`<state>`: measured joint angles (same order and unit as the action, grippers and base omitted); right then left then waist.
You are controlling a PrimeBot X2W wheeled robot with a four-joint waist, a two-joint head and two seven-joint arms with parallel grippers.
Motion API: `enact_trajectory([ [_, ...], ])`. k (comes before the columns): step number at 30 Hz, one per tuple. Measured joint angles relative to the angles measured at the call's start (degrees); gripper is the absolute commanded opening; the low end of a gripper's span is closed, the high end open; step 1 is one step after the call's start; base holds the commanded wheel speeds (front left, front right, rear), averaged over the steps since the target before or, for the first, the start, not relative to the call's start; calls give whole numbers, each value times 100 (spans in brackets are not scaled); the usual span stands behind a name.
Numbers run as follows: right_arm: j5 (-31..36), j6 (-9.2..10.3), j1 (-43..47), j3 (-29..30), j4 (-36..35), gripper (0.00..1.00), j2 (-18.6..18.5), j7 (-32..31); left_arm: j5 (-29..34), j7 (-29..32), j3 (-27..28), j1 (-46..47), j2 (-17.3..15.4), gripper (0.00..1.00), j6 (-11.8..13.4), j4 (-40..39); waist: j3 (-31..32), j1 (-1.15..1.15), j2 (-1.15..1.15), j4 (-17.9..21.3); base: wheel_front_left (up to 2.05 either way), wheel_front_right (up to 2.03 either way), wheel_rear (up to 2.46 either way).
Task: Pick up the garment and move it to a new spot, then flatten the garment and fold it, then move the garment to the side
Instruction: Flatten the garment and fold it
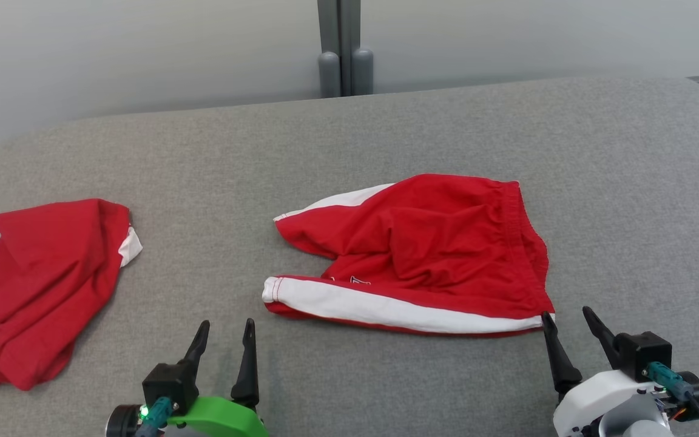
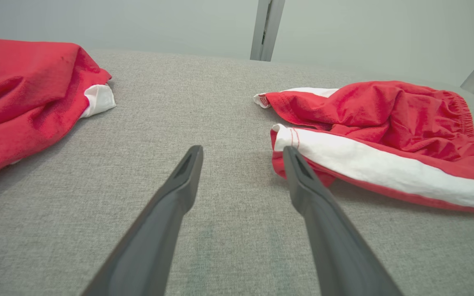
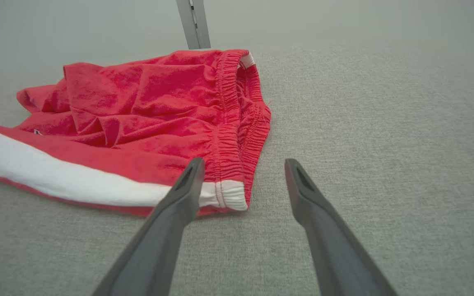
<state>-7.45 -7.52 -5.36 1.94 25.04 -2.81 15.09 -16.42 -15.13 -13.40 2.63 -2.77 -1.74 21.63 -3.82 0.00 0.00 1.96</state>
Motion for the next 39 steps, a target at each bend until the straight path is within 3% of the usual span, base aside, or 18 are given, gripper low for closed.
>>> enact_trajectory([
  [15,444,0,-272,-91,396,100,-91,1,-77,0,-201,188,0,100,-8,-120,-346,0,0,-156,0,0,0],
  [16,444,0,-283,-108,408,85,-96,1,-86,0,-203,188,0,100,-8,-119,-359,0,0,-161,0,0,0],
  [17,444,0,-294,-125,421,78,-108,0,-88,0,-208,190,0,100,-8,-118,-374,0,0,-166,0,0,0],
  [18,445,0,-308,-142,423,52,-115,1,-89,0,-216,194,0,100,-8,-116,-385,0,0,-171,0,0,0],
  [19,444,0,-322,-153,422,49,-119,0,-93,0,-223,202,0,100,-8,-114,-391,0,0,-175,0,0,0],
  [21,439,0,-336,-192,408,20,-134,0,-112,0,-237,227,0,100,-8,-115,-415,0,0,-185,0,0,0],
  [26,381,0,-296,-221,320,10,-168,0,-129,0,-292,264,0,100,-24,-126,-436,0,0,-171,0,0,0],
  [27,366,0,-271,-214,294,0,-186,1,-146,0,-319,265,0,100,-27,-131,-440,0,0,-163,0,0,0],
  [39,320,0,-272,-204,127,0,-266,1,-727,0,-1107,493,2,100,-423,177,-597,0,0,-13,0,0,0],
])
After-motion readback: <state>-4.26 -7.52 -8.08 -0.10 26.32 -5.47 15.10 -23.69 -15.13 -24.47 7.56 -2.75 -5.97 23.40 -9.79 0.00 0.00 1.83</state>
